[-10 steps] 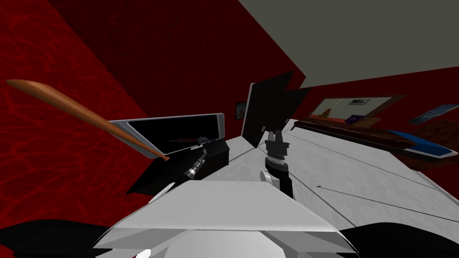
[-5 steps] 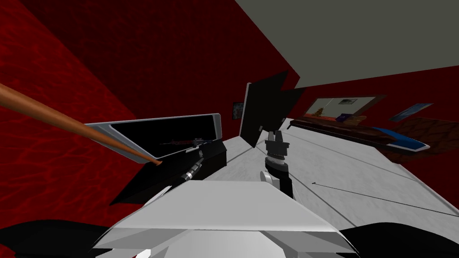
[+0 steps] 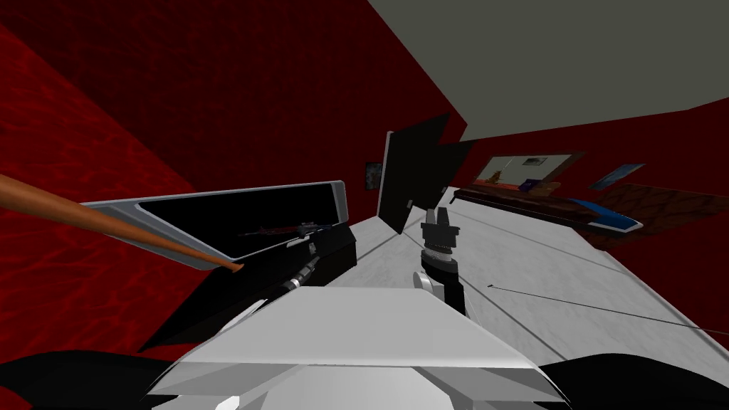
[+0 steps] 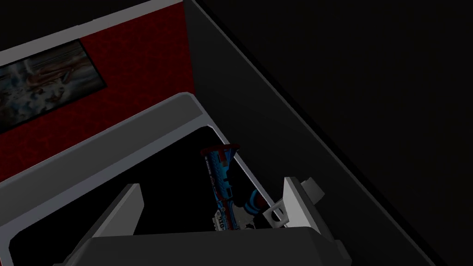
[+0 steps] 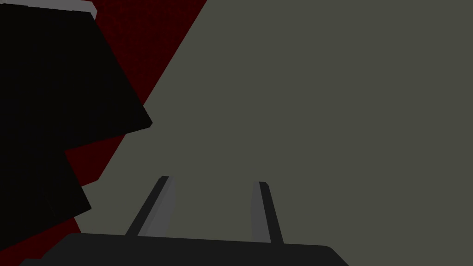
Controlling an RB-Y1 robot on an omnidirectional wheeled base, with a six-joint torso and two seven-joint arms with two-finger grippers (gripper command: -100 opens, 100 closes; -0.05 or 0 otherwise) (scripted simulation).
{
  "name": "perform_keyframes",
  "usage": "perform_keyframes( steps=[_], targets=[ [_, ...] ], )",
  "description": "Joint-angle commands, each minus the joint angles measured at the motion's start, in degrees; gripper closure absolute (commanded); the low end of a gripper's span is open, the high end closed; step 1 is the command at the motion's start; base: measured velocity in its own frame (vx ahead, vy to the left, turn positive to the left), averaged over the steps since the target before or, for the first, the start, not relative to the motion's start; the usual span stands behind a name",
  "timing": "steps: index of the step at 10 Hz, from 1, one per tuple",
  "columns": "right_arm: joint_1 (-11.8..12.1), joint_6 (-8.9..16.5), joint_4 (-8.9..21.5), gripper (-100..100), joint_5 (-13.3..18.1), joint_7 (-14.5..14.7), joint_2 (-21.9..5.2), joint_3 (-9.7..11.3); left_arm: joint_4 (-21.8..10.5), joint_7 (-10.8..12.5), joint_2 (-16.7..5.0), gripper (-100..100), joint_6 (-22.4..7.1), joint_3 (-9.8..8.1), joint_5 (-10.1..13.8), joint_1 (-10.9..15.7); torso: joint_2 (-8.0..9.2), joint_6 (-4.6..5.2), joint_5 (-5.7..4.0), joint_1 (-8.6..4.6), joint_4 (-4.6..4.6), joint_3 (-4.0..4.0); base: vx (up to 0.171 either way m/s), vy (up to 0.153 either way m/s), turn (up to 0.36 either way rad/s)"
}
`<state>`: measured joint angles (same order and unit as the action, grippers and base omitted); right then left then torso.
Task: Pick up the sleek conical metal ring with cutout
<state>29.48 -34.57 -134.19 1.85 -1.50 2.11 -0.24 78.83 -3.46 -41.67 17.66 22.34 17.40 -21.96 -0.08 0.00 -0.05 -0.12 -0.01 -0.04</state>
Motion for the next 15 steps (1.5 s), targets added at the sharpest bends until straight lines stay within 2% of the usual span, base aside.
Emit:
perform_keyframes(
  steps=[1, 2, 4, 7, 9, 11, 12, 14, 15],
  targets=[
    [0.0, 0.0, 0.0, 0, 0.0, 0.0, 0.0, 0.0, -2.9, -0.2, -0.6, -100, 0.2, 0.63, 0.3, 0.3, 0.00, 0.00, 0.00, 0.00, 0.00, 0.00, 0.056, -0.038, -0.083],
    [0.0, 0.0, 0.0, 0, 0.0, 0.0, 0.0, 0.0, -4.4, -0.8, -1.8, -100, -0.5, 1.56, 0.9, 0.6, -0.03, -0.03, 0.00, 0.01, -0.01, -0.02, 0.081, -0.042, -0.128],
    [0.0, 0.0, 0.0, 0, 0.0, 0.0, 0.0, 0.0, -6.0, -0.8, -1.8, -100, -0.5, 1.56, 0.9, 0.6, -0.10, -0.02, 0.00, 0.01, -0.03, -0.06, 0.053, -0.031, -0.037],
    [0.0, 0.0, 0.0, 0, 0.0, 0.0, 0.0, 0.0, -10.9, -1.9, -3.8, -100, -1.9, 3.33, 2.1, 1.2, -0.06, -0.03, 0.00, 0.00, -0.02, -0.04, 0.069, -0.038, -0.123],
    [0.0, 0.0, 0.0, 0, 0.0, 0.0, 0.0, 0.0, -12.0, -1.9, -3.8, -100, -1.9, 3.33, 2.1, 1.2, -0.14, -0.03, 0.01, 0.08, -0.04, -0.09, 0.064, -0.010, -0.029],
    [0.0, 0.0, 0.0, 0, 0.0, 0.0, 0.0, 0.0, -16.6, -3.0, -5.3, -100, -3.2, 4.91, 3.1, 1.8, -0.04, -0.01, 0.01, 0.08, -0.01, -0.02, 0.087, -0.027, -0.185],
    [0.0, 0.0, 0.0, 0, 0.0, 0.0, 0.0, 0.0, -17.7, -3.0, -5.3, -100, -3.2, 4.91, 3.1, 1.8, -0.21, 0.00, 0.01, 0.03, -0.04, -0.11, 0.112, -0.020, -0.079],
    [0.0, 0.0, 0.0, 0, 0.0, 0.0, 0.0, 0.0, -23.0, -4.1, -6.5, -100, -4.5, 6.32, 3.9, 2.4, -0.25, 0.00, 0.02, 0.10, -0.05, -0.15, 0.120, -0.004, -0.179],
    [0.0, 0.0, 0.0, 0, 0.0, 0.0, 0.0, 0.0, -23.0, -4.1, -6.5, -100, -4.5, 6.32, 3.9, 2.4, -0.29, -0.02, 0.01, 0.15, -0.07, -0.17, 0.096, 0.006, -0.069]
  ],
)
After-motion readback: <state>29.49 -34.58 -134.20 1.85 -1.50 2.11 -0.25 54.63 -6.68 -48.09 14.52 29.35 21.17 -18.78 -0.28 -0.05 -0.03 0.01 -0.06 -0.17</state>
